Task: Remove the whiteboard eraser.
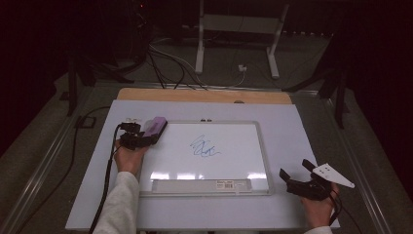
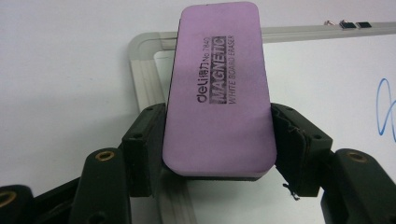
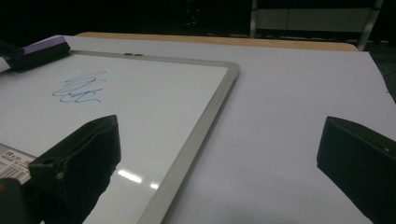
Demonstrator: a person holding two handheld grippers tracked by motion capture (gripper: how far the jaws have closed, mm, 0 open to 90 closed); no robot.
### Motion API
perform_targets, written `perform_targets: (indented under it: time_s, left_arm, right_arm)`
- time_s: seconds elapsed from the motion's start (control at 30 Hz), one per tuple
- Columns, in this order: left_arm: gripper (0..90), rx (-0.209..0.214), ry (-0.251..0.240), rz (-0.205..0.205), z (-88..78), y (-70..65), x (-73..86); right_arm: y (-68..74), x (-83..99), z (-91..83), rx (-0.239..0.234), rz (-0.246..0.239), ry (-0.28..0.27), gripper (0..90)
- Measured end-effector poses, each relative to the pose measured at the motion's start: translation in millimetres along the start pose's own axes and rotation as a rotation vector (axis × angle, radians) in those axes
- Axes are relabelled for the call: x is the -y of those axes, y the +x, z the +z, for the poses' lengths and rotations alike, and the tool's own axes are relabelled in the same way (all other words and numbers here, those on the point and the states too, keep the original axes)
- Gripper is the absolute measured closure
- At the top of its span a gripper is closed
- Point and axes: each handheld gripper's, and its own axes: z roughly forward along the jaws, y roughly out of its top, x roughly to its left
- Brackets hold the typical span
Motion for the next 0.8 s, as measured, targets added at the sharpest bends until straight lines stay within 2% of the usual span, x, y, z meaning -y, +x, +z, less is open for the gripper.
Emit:
perform_targets:
  time_s: [0.27,0.8]
  left_arm:
    - [41.2,-0.015,-0.034,0.003,-13.1,2.3,-3.0]
    - [41.3,0.011,-0.084,0.013,-29.0,1.2,-6.1]
  right_arm:
    - [0.6,-0.2,-0.1,0.001,-0.002,-0.002,0.0]
    - [1.2,-0.4,-0.3,-0.001,-0.004,-0.003,0.0]
